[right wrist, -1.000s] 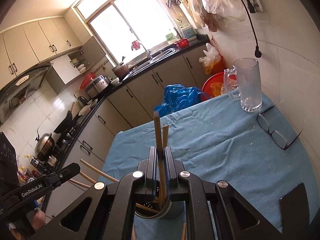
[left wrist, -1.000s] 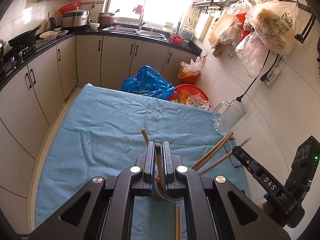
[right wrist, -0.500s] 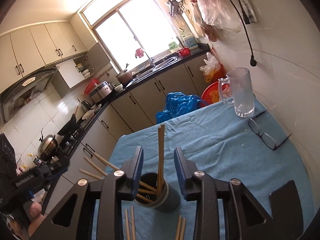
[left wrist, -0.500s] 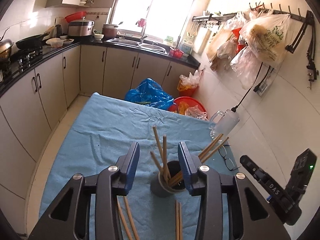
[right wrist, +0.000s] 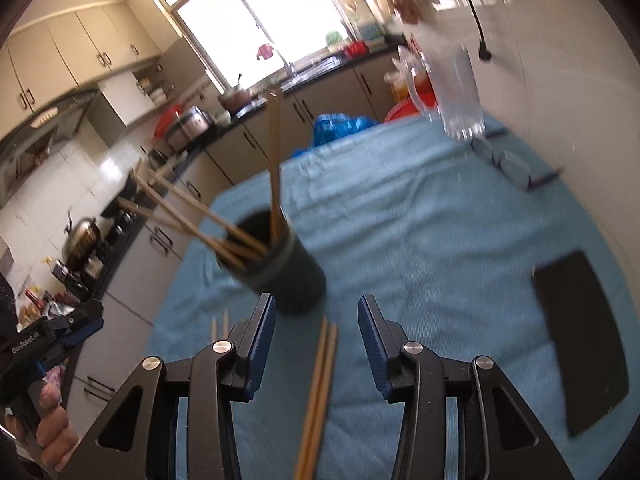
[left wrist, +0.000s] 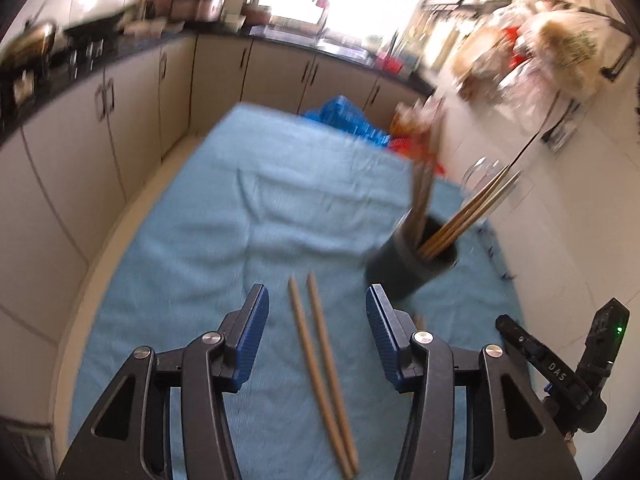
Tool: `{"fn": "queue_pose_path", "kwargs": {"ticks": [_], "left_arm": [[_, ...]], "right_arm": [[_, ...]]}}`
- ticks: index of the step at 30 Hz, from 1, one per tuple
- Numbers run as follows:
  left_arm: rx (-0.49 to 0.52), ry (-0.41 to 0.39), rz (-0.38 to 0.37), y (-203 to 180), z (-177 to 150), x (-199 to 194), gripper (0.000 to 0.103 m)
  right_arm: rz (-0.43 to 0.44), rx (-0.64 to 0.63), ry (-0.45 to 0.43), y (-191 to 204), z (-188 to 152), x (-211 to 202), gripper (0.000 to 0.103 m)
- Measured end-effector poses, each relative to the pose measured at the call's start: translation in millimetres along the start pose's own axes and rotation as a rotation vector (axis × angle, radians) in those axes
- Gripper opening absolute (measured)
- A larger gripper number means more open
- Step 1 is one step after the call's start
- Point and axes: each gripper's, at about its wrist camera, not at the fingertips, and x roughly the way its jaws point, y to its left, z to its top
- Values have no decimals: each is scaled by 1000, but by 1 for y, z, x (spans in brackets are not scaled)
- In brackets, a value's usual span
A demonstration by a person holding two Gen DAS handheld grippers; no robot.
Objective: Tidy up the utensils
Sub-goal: 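Withdraw both open tools back over the remaining loose chopsticks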
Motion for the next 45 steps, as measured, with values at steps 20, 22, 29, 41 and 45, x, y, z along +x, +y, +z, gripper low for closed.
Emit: {"fn": "queue_pose_path", "kwargs": {"ticks": [20,22,29,41,45], "left_arm": [[-50,234,64,18,-42,80,49],[-53,249,72,18,-38,89,48],[-25,268,114,9,-28,115,29],[-31,284,139,28,-37,105,6],[-79,305,52,38,-38,100,6]], "right_arm": [[-31,55,145,-16,-48,36,46],[-28,54,150,-16,-49,38,46],[-31,50,155,-16,-49,37,46],[-99,-49,234,2,-47,63,23],[-103,-54,247,6,-45,70,23]]}}
